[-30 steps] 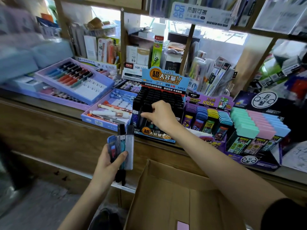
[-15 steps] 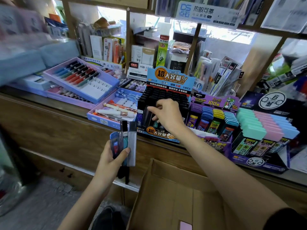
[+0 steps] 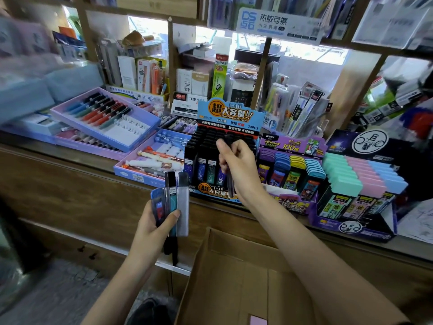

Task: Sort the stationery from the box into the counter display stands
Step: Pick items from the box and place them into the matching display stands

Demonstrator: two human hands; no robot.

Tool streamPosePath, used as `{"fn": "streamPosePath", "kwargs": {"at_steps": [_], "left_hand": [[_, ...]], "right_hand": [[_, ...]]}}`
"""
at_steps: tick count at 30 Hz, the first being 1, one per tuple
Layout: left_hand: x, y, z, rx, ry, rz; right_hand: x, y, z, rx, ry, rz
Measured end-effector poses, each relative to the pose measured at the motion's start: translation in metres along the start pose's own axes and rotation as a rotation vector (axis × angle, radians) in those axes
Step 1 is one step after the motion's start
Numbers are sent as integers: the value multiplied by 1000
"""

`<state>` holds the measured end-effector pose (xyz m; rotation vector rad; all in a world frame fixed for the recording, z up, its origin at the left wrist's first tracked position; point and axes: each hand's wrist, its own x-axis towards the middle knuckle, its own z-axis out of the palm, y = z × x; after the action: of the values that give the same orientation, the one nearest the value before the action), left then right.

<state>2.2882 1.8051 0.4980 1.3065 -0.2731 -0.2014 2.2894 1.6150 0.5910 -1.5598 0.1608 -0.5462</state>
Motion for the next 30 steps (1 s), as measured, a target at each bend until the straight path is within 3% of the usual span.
{"fn": "streamPosePath", "kwargs": {"at_steps": [3, 6, 10, 16, 22, 30], "left_hand": [[0, 1, 0, 10, 7, 6], [1, 1, -3, 17, 14, 2], [1, 2, -9, 43, 21, 12], [-1, 6, -13, 71, 41, 21], [-4, 8, -15, 61, 46, 7], [-4, 6, -17, 44, 43, -21]], "right_hand": [[-3, 2, -1, 122, -36, 96], [-5, 2, -1, 113, -41, 77], [-5, -5, -1, -129, -68, -37], [7, -11, 7, -361, 45, -182], [7, 3, 24, -539, 52, -225], [3, 7, 22, -551, 70, -185]]}}
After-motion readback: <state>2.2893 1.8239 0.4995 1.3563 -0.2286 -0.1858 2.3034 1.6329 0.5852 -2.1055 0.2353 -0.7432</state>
